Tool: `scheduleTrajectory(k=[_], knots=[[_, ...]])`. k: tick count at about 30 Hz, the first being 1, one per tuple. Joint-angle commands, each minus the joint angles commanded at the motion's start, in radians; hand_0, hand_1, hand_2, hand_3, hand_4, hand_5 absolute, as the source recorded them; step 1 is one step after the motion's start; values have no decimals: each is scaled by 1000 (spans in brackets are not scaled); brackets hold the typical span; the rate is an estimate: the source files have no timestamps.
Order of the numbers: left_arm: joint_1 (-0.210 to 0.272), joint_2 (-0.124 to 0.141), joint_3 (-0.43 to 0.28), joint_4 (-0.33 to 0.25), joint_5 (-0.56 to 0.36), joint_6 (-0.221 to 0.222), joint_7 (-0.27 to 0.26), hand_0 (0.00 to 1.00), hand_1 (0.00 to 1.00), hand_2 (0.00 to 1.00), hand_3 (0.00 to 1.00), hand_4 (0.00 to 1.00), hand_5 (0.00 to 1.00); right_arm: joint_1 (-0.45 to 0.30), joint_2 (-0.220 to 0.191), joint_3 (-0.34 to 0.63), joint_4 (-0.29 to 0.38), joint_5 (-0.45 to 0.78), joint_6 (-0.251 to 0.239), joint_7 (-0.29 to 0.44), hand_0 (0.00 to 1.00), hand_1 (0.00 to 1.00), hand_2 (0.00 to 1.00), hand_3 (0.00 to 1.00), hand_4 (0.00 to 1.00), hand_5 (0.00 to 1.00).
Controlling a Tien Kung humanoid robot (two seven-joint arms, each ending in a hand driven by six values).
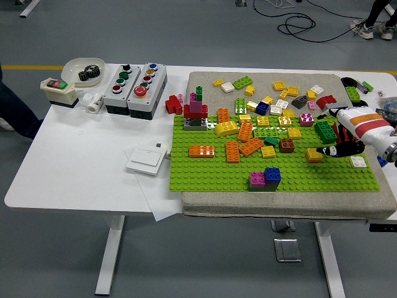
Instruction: Pick up the brick,pile it on top of brick,press brick,pick up the brick,pile it on top of brick,press brick
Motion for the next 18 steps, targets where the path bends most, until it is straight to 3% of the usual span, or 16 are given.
scheduleTrajectory(k=[4, 5, 10, 11, 16, 18], knots=[[1, 0, 2, 0, -4, 1, -1, 701, 728, 749, 599, 697, 671, 20, 3, -21, -7, -59, 41, -7, 139, 73, 153, 622, 912, 345], [1, 0, 2, 0, -5, 1, -1, 701, 728, 748, 598, 696, 671, 22, 3, -23, -8, -69, 50, -8, 9, 2, 56, 598, 998, 324], [2, 0, 4, 0, -9, 2, -3, 701, 728, 748, 598, 696, 671, 34, 9, -31, -13, -87, 119, -3, 9, 2, 56, 598, 998, 324], [2, 0, 4, 0, -8, 2, -2, 701, 728, 748, 599, 695, 670, 40, 13, -39, -23, -87, 129, 1, 2, 2, 17, 656, 998, 308], [3, 1, 3, 0, -5, 1, -1, 701, 728, 748, 599, 695, 670, 62, 35, -60, -74, -80, 135, 7, 2, 2, 17, 656, 998, 308], [4, 1, 4, 0, -7, 2, -2, 701, 728, 748, 598, 696, 670, 66, 47, -57, -98, -63, 137, 9, 2, 2, 8, 647, 998, 257]])
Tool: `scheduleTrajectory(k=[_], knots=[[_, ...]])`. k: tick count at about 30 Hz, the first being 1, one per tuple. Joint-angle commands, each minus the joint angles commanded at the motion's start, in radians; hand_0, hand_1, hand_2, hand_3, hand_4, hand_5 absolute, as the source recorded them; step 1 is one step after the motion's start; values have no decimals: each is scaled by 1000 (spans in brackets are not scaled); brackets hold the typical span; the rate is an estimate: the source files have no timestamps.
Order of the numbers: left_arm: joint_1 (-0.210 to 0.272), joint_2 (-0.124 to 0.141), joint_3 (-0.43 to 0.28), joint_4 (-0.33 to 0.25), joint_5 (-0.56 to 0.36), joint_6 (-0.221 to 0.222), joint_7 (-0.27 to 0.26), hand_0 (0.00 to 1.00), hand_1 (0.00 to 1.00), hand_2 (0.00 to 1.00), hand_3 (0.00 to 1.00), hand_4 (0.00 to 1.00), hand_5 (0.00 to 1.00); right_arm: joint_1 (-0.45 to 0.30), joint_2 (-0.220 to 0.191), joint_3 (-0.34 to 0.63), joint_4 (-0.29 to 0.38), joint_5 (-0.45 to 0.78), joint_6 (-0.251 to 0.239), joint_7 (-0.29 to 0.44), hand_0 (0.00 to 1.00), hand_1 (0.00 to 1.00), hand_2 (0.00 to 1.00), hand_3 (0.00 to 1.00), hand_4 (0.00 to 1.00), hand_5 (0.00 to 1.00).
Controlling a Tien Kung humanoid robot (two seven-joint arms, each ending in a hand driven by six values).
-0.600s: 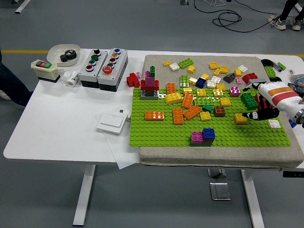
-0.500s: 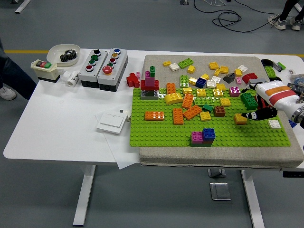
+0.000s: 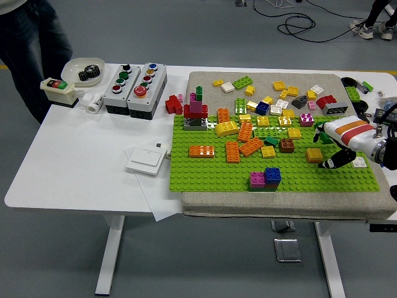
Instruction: Pick up the brick,pile it on top of brick,press brick,pick up the brick,pile it on top of brick,press brick
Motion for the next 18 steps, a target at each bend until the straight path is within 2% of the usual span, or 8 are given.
scheduleTrajectory(k=[10, 11, 18], knots=[[0, 0, 1, -1, -2, 0, 0, 701, 727, 747, 598, 695, 670, 26, 27, -5, -45, 55, 21, -3, 2, 2, 6, 629, 998, 274], [0, 1, 2, -1, -2, 0, 0, 700, 727, 747, 598, 695, 670, 31, 30, -6, -52, 60, 25, -3, 2, 2, 6, 600, 998, 272], [-1, 1, 0, -2, 2, -1, 1, 699, 727, 748, 598, 695, 670, 65, 57, -24, -114, 98, 53, -9, 2, 2, 7, 598, 998, 285]])
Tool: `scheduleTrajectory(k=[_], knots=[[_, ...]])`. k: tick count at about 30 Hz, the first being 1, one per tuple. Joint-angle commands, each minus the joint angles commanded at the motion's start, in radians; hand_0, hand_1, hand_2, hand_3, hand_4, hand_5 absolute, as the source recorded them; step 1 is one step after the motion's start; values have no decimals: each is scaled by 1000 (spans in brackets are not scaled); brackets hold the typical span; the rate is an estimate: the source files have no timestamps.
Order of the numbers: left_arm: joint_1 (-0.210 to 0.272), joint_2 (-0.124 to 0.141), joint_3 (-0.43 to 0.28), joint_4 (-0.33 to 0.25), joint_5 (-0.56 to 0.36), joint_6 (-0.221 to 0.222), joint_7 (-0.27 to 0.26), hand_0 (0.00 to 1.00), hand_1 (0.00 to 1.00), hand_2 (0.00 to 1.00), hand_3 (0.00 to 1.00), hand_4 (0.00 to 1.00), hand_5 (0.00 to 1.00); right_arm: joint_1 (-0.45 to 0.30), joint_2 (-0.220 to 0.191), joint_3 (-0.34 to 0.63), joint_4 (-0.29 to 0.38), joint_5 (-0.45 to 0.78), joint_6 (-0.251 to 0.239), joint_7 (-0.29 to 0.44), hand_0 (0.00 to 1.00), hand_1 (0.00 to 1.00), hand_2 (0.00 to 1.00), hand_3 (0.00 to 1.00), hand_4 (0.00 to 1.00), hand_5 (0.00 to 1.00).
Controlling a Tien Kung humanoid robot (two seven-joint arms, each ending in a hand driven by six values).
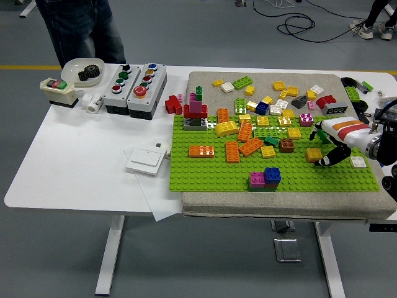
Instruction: Pick up the brick,pile it on top of brick,press brick,pick up the brick,pile it on top of brick,press brick
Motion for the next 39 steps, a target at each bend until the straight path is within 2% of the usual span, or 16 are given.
scheduleTrajectory(k=[13, 34, 35, 39], knots=[[-2, -1, -5, -4, 10, -3, 5, 699, 727, 747, 598, 695, 670, 58, 35, -23, -83, 11, 43, -1, 2, 2, 8, 581, 985, 255], [-4, 0, -11, -6, 20, -6, 10, 698, 726, 748, 597, 695, 669, 53, 41, -22, -114, 26, 52, -3, 2, 2, 12, 560, 969, 262], [-5, 0, -11, -6, 21, -6, 10, 698, 725, 748, 598, 695, 669, 53, 42, -22, -115, 28, 50, -3, 2, 2, 14, 547, 926, 301], [-5, 0, -12, -7, 22, -6, 11, 698, 725, 748, 598, 695, 669, 51, 42, -23, -118, 29, 49, -2, 2, 2, 14, 547, 926, 301]])
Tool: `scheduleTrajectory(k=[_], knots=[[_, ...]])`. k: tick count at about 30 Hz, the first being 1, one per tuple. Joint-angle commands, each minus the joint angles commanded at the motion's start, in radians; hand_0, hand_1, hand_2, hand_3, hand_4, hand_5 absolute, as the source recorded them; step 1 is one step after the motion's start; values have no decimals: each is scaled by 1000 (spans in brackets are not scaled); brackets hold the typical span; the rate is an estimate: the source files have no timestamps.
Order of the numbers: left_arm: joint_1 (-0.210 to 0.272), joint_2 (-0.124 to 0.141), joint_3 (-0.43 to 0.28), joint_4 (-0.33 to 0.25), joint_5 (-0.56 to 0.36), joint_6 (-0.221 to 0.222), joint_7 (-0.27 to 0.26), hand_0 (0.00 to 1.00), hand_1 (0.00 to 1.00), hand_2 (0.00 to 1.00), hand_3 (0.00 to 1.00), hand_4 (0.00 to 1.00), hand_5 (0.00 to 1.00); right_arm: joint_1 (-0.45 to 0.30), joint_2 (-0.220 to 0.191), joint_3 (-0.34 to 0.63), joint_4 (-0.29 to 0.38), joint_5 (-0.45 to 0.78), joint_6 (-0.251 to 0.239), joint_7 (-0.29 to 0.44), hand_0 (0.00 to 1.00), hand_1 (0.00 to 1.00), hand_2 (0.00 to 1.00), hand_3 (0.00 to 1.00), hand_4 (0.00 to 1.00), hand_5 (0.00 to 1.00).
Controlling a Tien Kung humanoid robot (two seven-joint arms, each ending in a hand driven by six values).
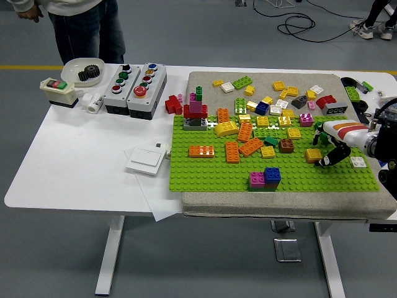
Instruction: Pick up the brick,pile it on top of brick,press brick,pick up the brick,pile it on top of brick,press brick
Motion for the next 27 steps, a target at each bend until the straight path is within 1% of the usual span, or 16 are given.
scheduleTrajectory(k=[7, 10, 13, 14, 25, 26, 27], knots=[[-1, 0, -1, 0, 3, -1, 0, 697, 725, 748, 598, 695, 670, -1, 2, 0, -1, 4, 6, 1, 2, 2, 15, 544, 919, 296], [-1, 0, -1, 0, 3, 0, 0, 697, 724, 748, 599, 695, 669, -1, 2, 0, -1, 5, 6, 2, 2, 2, 15, 542, 918, 309], [-1, 0, -2, 0, 5, -1, 0, 697, 724, 748, 599, 695, 669, -2, 3, 0, -2, 6, 4, 2, 2, 2, 15, 542, 918, 309], [-1, 0, -2, 0, 5, -1, 1, 697, 724, 748, 599, 695, 669, -2, 3, 0, -2, 6, 3, 2, 2, 2, 15, 548, 901, 308], [-1, 0, -2, 0, 6, -1, 0, 697, 725, 748, 598, 695, 669, -1, 2, 2, -1, 2, 1, 3, 2, 2, 15, 547, 895, 312], [-1, 0, -2, 0, 7, -1, 0, 696, 725, 748, 597, 695, 669, -1, 2, 2, -1, 2, 0, 3, 2, 2, 15, 550, 940, 283], [-1, 0, -3, 0, 7, -1, 0, 696, 725, 748, 597, 695, 669, -1, 2, 2, -1, 2, 0, 3, 2, 2, 15, 550, 940, 283]])
